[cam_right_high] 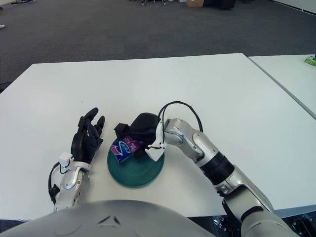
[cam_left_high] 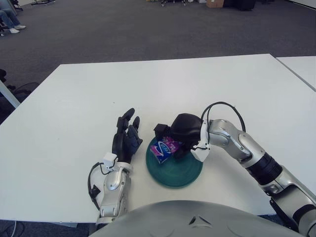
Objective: Put the gum into the plate.
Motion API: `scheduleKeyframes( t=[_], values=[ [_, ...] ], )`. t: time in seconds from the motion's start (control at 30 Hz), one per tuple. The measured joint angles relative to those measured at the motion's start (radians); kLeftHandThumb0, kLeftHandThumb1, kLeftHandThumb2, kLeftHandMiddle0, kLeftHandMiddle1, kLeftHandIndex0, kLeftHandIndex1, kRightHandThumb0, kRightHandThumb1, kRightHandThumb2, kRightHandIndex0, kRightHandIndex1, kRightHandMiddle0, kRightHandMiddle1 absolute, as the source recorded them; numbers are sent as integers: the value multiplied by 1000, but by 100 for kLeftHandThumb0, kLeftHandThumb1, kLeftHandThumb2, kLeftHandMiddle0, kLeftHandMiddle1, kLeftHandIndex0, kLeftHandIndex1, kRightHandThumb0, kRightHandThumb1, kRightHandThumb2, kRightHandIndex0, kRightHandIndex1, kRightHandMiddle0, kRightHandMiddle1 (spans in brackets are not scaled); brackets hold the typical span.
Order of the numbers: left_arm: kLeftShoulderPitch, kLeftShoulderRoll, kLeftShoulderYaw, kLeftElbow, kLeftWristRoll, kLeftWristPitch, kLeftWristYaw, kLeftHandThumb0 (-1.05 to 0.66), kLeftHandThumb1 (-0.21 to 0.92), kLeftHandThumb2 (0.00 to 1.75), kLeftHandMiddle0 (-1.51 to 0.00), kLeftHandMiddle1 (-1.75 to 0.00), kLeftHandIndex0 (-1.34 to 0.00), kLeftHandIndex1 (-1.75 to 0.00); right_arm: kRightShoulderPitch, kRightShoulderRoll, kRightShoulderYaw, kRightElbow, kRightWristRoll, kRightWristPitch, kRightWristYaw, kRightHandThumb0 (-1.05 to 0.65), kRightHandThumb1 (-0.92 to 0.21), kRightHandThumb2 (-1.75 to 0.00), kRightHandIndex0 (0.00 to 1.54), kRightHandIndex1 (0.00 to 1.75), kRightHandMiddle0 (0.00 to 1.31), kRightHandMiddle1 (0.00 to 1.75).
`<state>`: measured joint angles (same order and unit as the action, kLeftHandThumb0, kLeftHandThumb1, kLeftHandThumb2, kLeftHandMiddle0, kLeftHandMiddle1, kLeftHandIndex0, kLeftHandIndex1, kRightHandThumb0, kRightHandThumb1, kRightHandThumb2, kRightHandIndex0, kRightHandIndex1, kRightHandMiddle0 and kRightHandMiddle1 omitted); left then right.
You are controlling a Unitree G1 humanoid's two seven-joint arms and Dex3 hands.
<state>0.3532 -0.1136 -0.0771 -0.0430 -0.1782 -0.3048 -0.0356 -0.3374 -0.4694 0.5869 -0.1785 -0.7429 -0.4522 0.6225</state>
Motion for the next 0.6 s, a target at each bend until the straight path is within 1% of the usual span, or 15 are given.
scheduleKeyframes(
  t=[0.03, 0.1, 0.13, 0.2, 0.23, 0.27, 0.3, 0.33, 0.37, 0.4, 0.47, 0.5, 0.6],
  values=[
    [0, 0, 0, 0, 0, 0, 0, -80, 92, 94, -37, 0, 0, -64, 0, -4, 0, -9, -3, 0, 3, -95, -92, -86, 35, 174, 0, 106],
    [0, 0, 1, 0, 0, 0, 0, -81, 92, 95, -37, 0, 0, -64, 0, -12, -1, -23, -12, 1, 10, -98, -92, -88, 29, 157, 0, 94],
    [0, 0, 1, 0, 0, 0, 0, -81, 92, 95, -37, 0, 0, -64, 0, -15, -1, -29, -17, 1, 16, -98, -92, -88, 29, 152, 0, 91],
    [0, 0, 2, 0, 0, 0, 0, -81, 92, 95, -37, 0, 0, -63, 0, -21, -1, -37, -22, 1, 25, -100, -92, -89, 27, 136, 0, 83],
    [1, 0, 2, 0, 0, 0, 0, -81, 92, 95, -37, 0, 0, -63, -1, -23, -1, -42, -24, 1, 30, -101, -92, -90, 27, 122, 0, 77],
    [1, 0, 3, -1, 0, 0, 0, -81, 92, 95, -37, 0, 0, -63, -1, -26, -1, -45, -26, 1, 34, -102, -92, -91, 29, 102, 0, 69],
    [1, 0, 3, -1, 0, 0, 0, -81, 92, 95, -37, 0, 0, -63, -2, -29, -1, -50, -30, 0, 39, -102, -92, -91, 30, 87, 0, 64],
    [1, 0, 3, -1, 1, 0, 0, -81, 92, 95, -37, 0, 0, -63, -3, -32, -1, -53, -33, 0, 44, -103, -92, -92, 31, 80, 0, 61],
    [1, 0, 3, -1, 2, 0, 0, -81, 92, 95, -37, 0, 0, -63, -5, -34, -1, -57, -34, 0, 51, -103, -92, -93, 33, 68, 0, 57],
    [1, 0, 4, -1, 3, 0, 0, -81, 92, 95, -37, 0, 0, -63, -7, -37, -1, -61, -35, 0, 59, -103, -92, -93, 34, 63, 0, 55],
    [1, 1, 4, -1, 7, 0, 0, -81, 92, 96, -38, -1, 0, -63, -12, -41, -1, -66, -36, 0, 72, -104, -92, -95, 37, 45, 0, 47],
    [1, 1, 5, -2, 8, 0, 0, -80, 92, 96, -38, 0, 0, -63, -16, -43, -1, -68, -36, 0, 79, -104, -92, -95, 38, 40, 0, 44],
    [1, 1, 7, -2, 8, 0, 0, -80, 92, 96, -37, 0, 0, -62, -26, -47, -1, -70, -38, 1, 96, -104, -92, -96, 37, 30, 0, 37]
  ],
)
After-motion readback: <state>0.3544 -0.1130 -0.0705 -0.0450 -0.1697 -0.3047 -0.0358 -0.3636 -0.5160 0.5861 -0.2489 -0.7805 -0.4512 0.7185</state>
